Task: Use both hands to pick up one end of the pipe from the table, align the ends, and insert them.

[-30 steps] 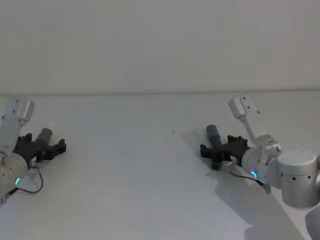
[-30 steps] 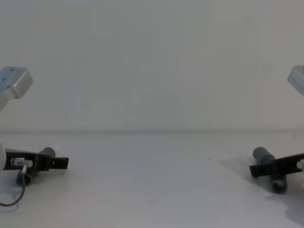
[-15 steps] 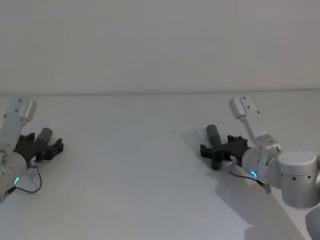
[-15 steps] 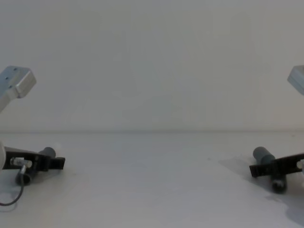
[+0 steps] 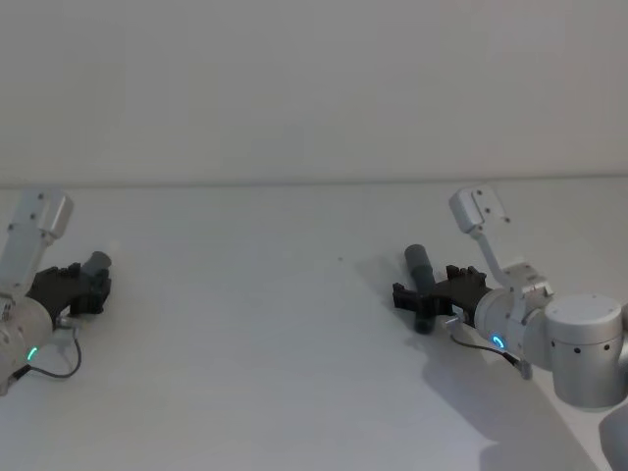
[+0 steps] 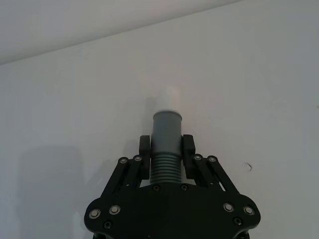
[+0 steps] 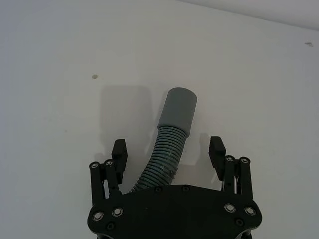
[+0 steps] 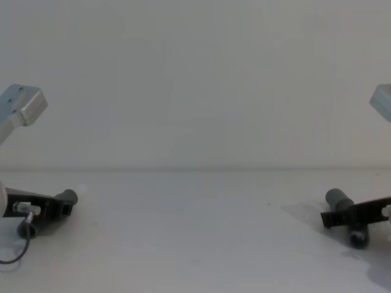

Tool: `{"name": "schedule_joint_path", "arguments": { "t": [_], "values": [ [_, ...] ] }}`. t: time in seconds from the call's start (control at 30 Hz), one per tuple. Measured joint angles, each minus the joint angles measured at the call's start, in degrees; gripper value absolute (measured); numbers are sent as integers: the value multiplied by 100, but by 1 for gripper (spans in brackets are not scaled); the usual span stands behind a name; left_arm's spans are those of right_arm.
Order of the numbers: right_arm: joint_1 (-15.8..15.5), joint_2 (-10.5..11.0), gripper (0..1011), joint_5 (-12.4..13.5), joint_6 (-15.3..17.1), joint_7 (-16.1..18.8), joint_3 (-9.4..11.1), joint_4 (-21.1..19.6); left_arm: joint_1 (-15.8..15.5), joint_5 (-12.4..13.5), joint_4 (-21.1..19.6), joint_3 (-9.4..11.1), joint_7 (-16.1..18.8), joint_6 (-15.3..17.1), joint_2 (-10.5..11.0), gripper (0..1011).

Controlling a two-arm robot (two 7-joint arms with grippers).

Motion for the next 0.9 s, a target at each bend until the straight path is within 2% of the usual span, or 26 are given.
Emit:
{"name": "schedule_joint_path", "arguments": {
  "t": [0.9],
  "values": [
    [0,0,1001,0,0,0,0,0,-8,14,-1,10,-10,4,9,336]
  ]
}}
